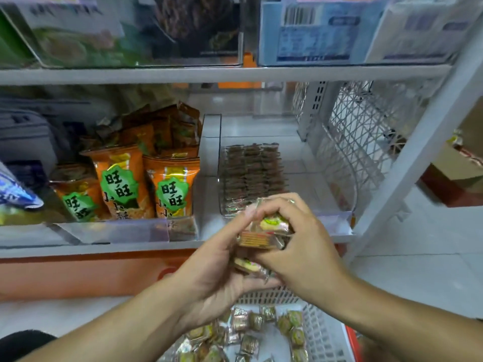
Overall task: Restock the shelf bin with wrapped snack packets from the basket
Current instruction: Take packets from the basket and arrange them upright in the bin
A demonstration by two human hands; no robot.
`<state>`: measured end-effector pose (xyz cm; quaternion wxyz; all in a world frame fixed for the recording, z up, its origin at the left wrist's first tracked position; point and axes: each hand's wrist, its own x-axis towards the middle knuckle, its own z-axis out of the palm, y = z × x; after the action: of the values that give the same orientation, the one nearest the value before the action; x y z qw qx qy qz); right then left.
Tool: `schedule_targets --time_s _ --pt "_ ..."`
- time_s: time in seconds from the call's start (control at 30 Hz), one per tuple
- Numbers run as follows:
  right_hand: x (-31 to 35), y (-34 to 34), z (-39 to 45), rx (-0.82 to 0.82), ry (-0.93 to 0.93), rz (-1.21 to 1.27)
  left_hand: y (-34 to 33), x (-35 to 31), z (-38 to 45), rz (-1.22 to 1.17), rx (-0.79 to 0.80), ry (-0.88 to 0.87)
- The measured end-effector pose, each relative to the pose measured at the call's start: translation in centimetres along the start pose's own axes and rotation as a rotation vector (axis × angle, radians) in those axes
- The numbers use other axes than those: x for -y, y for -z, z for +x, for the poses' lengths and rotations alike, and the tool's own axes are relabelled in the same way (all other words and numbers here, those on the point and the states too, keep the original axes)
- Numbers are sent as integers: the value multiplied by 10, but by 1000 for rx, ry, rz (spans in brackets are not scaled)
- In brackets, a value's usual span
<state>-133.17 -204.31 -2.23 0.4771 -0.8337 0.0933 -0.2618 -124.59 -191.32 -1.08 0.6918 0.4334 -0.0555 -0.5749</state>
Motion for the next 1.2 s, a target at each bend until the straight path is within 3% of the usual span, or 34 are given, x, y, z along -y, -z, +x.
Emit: schedule_targets --time_s 0.23,0.47,0.6,0.77,0.9,1.2 --pt "-2 17 4 191 -83 -10 8 -7 6 -11 155 38" --pt "-1 47 10 518 -279 248 10 -1 11 2 90 -30" --pt "-6 46 9 281 -321 348 12 2 10 39 47 -48" --pt "-10 46 4 232 -342 387 13 5 8 115 35 -57" --pt "-12 43 2 92 -399 487 14 6 7 134 44 -54" --pt "-20 28 -2 83 -559 358 15 16 11 94 -38 -18"
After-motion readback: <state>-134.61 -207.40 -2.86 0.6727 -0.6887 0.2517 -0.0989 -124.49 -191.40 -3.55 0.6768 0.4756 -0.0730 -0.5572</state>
